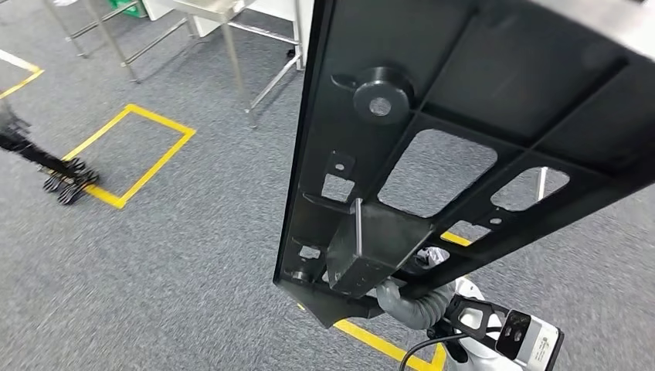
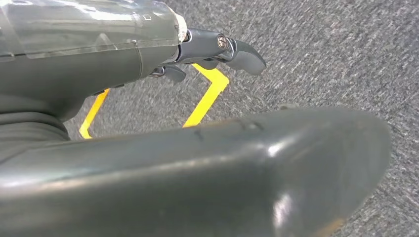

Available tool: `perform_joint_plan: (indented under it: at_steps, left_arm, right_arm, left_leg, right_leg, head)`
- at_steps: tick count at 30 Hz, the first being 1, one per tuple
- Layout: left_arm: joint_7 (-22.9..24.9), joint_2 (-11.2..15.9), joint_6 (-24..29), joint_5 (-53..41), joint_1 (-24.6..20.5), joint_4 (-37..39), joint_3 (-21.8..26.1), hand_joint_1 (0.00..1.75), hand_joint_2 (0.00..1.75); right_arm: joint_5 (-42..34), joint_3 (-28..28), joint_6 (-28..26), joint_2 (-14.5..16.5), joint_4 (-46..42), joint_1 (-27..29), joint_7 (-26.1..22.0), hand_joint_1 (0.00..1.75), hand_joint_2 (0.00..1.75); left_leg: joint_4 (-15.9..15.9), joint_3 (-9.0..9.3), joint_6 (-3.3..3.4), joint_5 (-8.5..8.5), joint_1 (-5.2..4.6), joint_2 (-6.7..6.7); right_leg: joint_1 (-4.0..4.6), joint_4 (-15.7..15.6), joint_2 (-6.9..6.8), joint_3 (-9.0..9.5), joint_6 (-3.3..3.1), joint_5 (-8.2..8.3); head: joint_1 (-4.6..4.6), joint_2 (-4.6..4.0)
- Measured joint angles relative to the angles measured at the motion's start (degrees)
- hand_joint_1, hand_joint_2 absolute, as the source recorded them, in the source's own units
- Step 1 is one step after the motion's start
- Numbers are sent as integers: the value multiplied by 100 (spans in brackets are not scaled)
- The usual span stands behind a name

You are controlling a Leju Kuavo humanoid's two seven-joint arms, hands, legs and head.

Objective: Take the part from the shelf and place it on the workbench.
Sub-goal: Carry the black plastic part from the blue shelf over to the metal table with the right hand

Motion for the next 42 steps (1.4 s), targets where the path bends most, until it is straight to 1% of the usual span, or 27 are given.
perform_joint_plan:
  at_steps: [1, 2, 3, 4, 6, 8, 10, 11, 13, 15, 17, 18, 19, 20, 22, 23, 26, 28, 30, 31, 32, 33, 34, 36, 37, 40, 42]
  left_arm:
    - [1, 2, 4, -1, 13, 1, 1, 0, 0]
    - [4, 3, 6, -1, 23, 1, 1, 0, 0]
    - [9, 3, 9, 0, 28, 0, 1, 0, 0]
    - [15, 3, 13, 1, 28, 1, 1, 0, 0]
    - [31, 4, 21, 3, 24, 1, 1, 0, 0]
    - [47, 3, 21, 4, 16, 2, 2, 0, 0]
    - [52, -1, 13, 10, -3, 1, 3, 0, 0]
    - [45, -5, 6, 21, -17, 1, 3, 0, 0]
    - [19, -15, -8, 49, -29, 2, 6, 0, 0]
    - [-4, -17, -11, 71, -15, 1, 12, 0, 0]
    - [-12, -17, -13, 95, -3, 1, 19, 0, 0]
    - [-14, -18, -15, 106, -5, 1, 21, 0, 0]
    - [-15, -18, -20, 116, -11, 2, 22, 0, 0]
    - [-16, -20, -26, 122, -18, 2, 22, 0, 0]
    - [-18, -26, -42, 134, -27, 2, 22, 0, 0]
    - [-18, -30, -46, 143, -28, 2, 22, 0, 0]
    - [-18, -35, -52, 164, -42, 2, 25, 0, 0]
    - [-17, -37, -66, 166, -49, 2, 26, 0, 0]
    - [-11, -34, -81, 166, -31, 2, 28, 0, 0]
    - [-7, -32, -88, 166, -17, 2, 30, 0, 0]
    - [-4, -31, -95, 167, -6, 2, 31, 0, 0]
    - [-2, -30, -103, 167, 2, 2, 31, 0, 0]
    - [-1, -30, -113, 167, 5, 2, 31, 0, 0]
    - [-5, -25, -143, 171, 4, 2, 33, 0, 0]
    - [-9, -22, -165, 174, -2, 2, 36, 0, 0]
    - [-18, -19, -230, 178, -30, 2, 44, 0, 0]
    - [-20, -19, -266, 177, -35, 2, 44, 0, 0]
  right_arm:
    - [-6, -1, 9, 2, 18, 20, -22, 175, 175]
    - [-12, -3, 21, 2, 36, 36, -45, 175, 175]
    - [-16, -5, 36, 1, 54, 46, -63, 175, 175]
    - [-19, -8, 48, 1, 71, 47, -78, 175, 175]
    - [-25, -9, 70, 2, 103, 20, -96, 175, 175]
    - [-42, -9, 87, 2, 131, -26, -95, 175, 175]
    - [-64, -15, 98, 2, 154, -56, -89, 175, 175]
    - [-74, -20, 102, 2, 163, -62, -89, 175, 175]
    - [-93, -25, 117, 1, 188, -90, -91, 175, 175]
    - [-112, -25, 133, 0, 226, -113, -94, 175, 175]
    - [-121, -24, 143, -1, 278, -117, -95, 175, 175]
    - [-124, -24, 146, -1, 305, -119, -96, 175, 175]
    - [-129, -24, 148, -2, 330, -126, -98, 175, 175]
    - [-135, -24, 149, -3, 350, -139, -101, 175, 175]
    - [-151, -23, 150, -4, 378, -180, -114, 175, 175]
    - [-158, -24, 151, -5, 389, -198, -122, 175, 175]
    - [-169, -23, 154, -8, 424, -217, -136, 175, 175]
    - [-180, -20, 152, -8, 446, -247, -140, 175, 175]
    - [-197, -11, 142, -6, 476, -275, -146, 175, 175]
    - [-204, -7, 132, -5, 495, -273, -147, 175, 175]
    - [-208, -5, 121, -6, 514, -262, -148, 175, 175]
    - [-210, -5, 108, -7, 530, -252, -148, 175, 175]
    - [-206, -4, 91, -7, 542, -244, -148, 175, 175]
    - [-152, -3, 34, -7, 550, -240, -153, 175, 175]
    - [-103, -3, -3, -7, 551, -239, -155, 175, 175]
    - [11, -1, -67, -8, 548, -217, -161, 175, 175]
    - [41, 0, -86, -9, 533, -195, -165, 175, 175]
  left_leg:
    - [324, -163, -13, -99, 1, -22]
    - [461, -245, -19, -83, 3, -31]
    - [358, -217, -20, 52, 9, -39]
    - [37, -85, -17, 272, 20, -71]
    - [-758, 258, 6, 624, 52, -282]
    - [-1103, 414, 57, 697, 55, -436]
    - [-1121, 421, 132, 708, 43, -363]
    - [-1141, 424, 177, 727, 47, -306]
    - [-1189, 426, 262, 762, 56, -179]
    - [-1196, 414, 302, 767, 35, -41]
    - [-1194, 403, 306, 764, 16, 103]
    - [-1192, 403, 304, 763, 11, 169]
    - [-1192, 411, 300, 760, 6, 230]
    - [-1192, 423, 292, 755, -1, 286]
    - [-1186, 441, 255, 736, -31, 382]
    - [-1184, 447, 228, 729, -42, 428]
    - [-1190, 481, 132, 701, -44, 522]
    - [-944, 395, 79, 512, -29, 319]
    - [-237, 74, 48, 133, -11, 52]
    - [154, -112, 37, -19, -8, -2]
    - [411, -242, 29, -75, -7, -24]
    - [454, -277, 28, -12, -4, -33]
    - [258, -201, 31, 160, 1, -46]
    - [-525, 141, 51, 574, 10, -137]
    - [-852, 284, 76, 692, 12, -188]
    - [-1123, 390, 185, 733, -5, -229]
    - [-1151, 396, 266, 765, 1, -193]
  right_leg:
    - [1, 7, 68, -3, -3, 0]
    - [0, 18, 140, -5, -1, -1]
    - [-2, 31, 215, -4, 4, -5]
    - [-5, 47, 289, -1, 14, -11]
    - [-8, 94, 429, -13, 54, -30]
    - [-13, 122, 548, -60, 126, -20]
    - [-22, 114, 652, -101, 207, 9]
    - [-23, 134, 613, -119, 237, -6]
    - [-12, 458, 336, -275, 284, -218]
    - [-20, 1212, 50, -634, 318, -606]
    - [-38, 1755, -10, -891, 338, -773]
    - [-41, 1706, -26, -857, 336, -691]
    - [-40, 1423, -59, -699, 322, -520]
    - [-29, 986, -146, -455, 293, -320]
    - [21, 263, -333, -71, 222, -87]
    - [47, 106, -379, 1, 190, -61]
    - [47, 37, -226, -5, 111, -33]
    - [6, -28, -118, 27, 48, 15]
    - [-8, -45, -9, 31, 15, 36]
    - [-7, -41, 58, 26, 10, 38]
    - [-5, -34, 129, 24, 10, 38]
    - [-5, -23, 200, 23, 13, 37]
    - [-8, -10, 271, 27, 20, 32]
    - [-4, 35, 380, 29, 51, 6]
    - [2, 63, 427, 17, 75, -8]
    - [4, 93, 511, -36, 172, -11]
    - [-1, 151, 413, -62, 241, -65]
  head:
    - [0, 0]
    - [0, 0]
    - [0, 0]
    - [0, 0]
    - [1, 0]
    - [1, 0]
    - [1, 0]
    - [2, 0]
    - [2, 0]
    - [2, 0]
    - [2, 0]
    - [2, 0]
    - [2, 0]
    - [2, 0]
    - [2, 0]
    - [2, 0]
    - [2, 0]
    - [2, 0]
    - [1, 0]
    - [1, 0]
    - [2, 0]
    - [2, 0]
    - [2, 0]
    - [2, 0]
    - [2, 0]
    - [2, 0]
    - [2, 0]
